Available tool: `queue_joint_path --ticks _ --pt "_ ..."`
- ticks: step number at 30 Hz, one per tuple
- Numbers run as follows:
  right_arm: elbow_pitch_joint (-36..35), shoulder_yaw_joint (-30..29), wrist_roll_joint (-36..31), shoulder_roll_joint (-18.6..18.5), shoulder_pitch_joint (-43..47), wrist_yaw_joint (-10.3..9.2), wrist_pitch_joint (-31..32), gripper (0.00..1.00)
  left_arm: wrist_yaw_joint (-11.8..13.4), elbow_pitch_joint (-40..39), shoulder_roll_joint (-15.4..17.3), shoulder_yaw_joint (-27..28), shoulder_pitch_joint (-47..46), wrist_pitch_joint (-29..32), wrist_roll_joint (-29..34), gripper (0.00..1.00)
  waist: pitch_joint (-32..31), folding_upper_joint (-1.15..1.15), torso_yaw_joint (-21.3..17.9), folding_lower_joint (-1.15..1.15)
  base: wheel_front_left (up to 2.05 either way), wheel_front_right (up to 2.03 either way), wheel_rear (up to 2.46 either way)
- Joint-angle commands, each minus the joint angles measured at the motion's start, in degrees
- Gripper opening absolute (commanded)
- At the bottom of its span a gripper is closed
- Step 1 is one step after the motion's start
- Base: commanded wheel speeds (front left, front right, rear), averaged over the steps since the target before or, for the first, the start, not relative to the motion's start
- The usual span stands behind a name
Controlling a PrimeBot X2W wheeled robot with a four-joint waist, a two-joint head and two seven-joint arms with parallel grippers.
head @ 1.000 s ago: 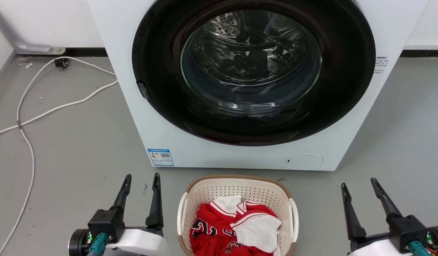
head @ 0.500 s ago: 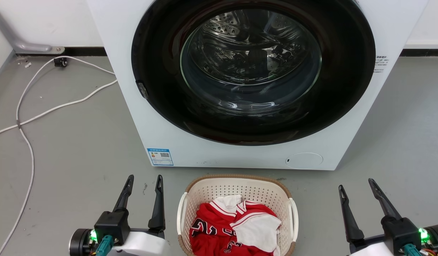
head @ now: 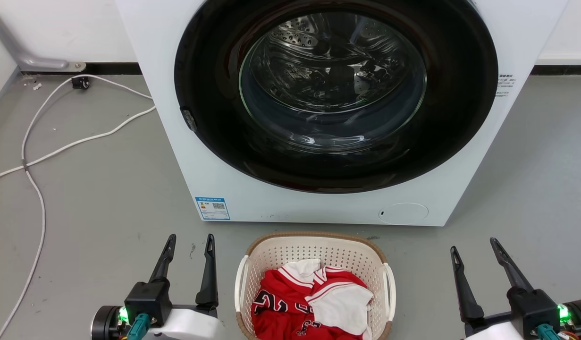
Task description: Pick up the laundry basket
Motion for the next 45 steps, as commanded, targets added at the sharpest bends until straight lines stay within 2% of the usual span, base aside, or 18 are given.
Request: queue_joint_path --ticks 1,10,18,28,37,45 --pt "0.06 0.0 0.13 -0.09 0.55 -0.03 -0.12 1.0 0.22 -0.07 0.09 0.08 0.5 -0.16 0.31 1.0 0.05 0.0 0.04 0.0 0.0 0.0 0.0" --pt "-0.18 0.19 0.27 -0.09 -0.76 -0.02 -0.12 1.0 0.36 -0.02 0.09 0.58 -0.62 -0.16 0.14 1.0 1.29 0.0 0.06 0.0 0.0 0.0 0.0" --pt "2.23 1.8 -0.65 -0.08 -6.02 -0.03 -0.11 1.0 -0.7 4.25 0.09 1.32 -6.83 -0.15 1.44 1.0 6.49 0.0 -0.17 0.0 0.0 0.0 0.0" --pt "10.79 4.72 -3.08 -0.06 -16.92 -0.03 -0.12 1.0 -3.29 14.13 1.04 3.37 -18.04 -0.16 4.13 1.0 15.2 0.0 -1.38 0.0 0.0 0.0 0.0" --pt "25.05 7.16 -3.62 -0.83 -29.25 -0.03 -0.11 1.0 -5.73 27.56 3.6 3.24 -29.86 -0.16 5.03 1.0 25.97 0.0 -3.11 0.0 0.0 0.0 0.0" --pt "34.44 8.95 -3.28 -0.9 -38.12 -0.03 -0.11 1.0 -6.28 37.69 5.2 1.23 -38.78 -0.16 6.62 1.0 34.55 0.0 -3.93 0.0 0.0 0.0 0.0"
